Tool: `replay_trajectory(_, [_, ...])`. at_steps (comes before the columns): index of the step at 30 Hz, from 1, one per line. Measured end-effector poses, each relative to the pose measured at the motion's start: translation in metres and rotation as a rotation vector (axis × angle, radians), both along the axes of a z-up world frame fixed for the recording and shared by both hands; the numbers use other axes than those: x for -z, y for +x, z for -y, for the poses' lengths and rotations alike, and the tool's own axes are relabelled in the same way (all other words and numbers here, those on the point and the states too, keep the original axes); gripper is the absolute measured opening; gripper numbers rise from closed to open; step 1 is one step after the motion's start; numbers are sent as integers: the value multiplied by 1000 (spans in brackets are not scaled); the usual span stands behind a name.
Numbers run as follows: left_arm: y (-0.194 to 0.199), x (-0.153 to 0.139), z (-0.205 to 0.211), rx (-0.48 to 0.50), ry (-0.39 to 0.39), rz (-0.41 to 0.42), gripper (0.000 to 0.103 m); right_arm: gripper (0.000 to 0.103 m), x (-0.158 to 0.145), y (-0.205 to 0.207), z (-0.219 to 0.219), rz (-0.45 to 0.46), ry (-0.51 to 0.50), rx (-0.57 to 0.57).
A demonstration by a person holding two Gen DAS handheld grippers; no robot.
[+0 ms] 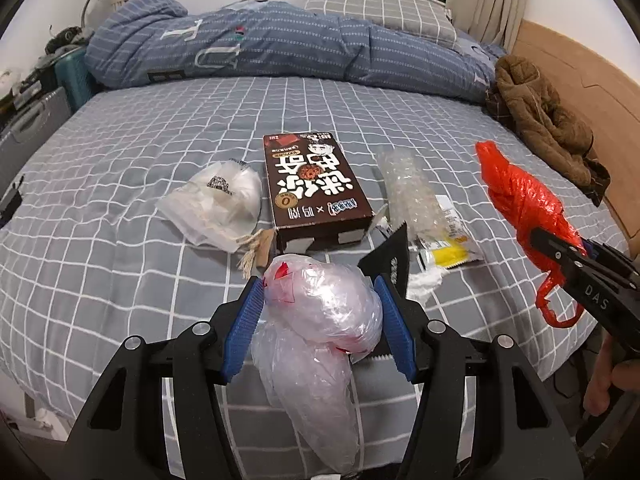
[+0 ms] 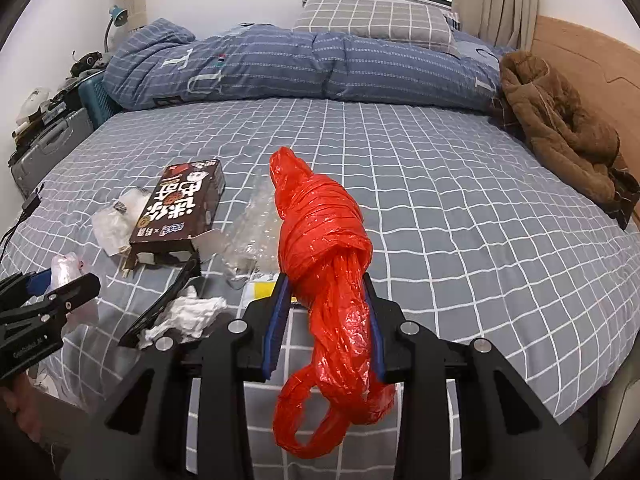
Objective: Collect trash
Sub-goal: 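Lift the bubble wrap and red bag and carry them toward the bin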
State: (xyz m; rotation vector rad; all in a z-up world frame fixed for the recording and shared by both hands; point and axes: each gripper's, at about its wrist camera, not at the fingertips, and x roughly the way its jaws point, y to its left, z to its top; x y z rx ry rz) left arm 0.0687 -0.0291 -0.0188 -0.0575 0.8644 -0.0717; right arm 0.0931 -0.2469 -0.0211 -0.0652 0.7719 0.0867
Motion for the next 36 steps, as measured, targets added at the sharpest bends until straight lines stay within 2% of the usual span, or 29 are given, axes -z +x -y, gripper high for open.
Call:
replay_trajectory(7, [-22, -8, 0, -12, 24, 5, 57, 33, -3, -21, -3, -1, 5, 2])
replay_trajectory(15, [-43, -17, -3, -31, 13, 20, 57, 33, -5, -43, -1, -8, 27, 15])
replay_trajectory(27, [-69, -21, -1, -65, -1, 23, 57, 33, -8, -79, -4, 21, -1, 7])
replay_trajectory(36, [-91, -14, 2, -51, -3, 20, 57, 33, -9, -100, -2, 23, 25, -10])
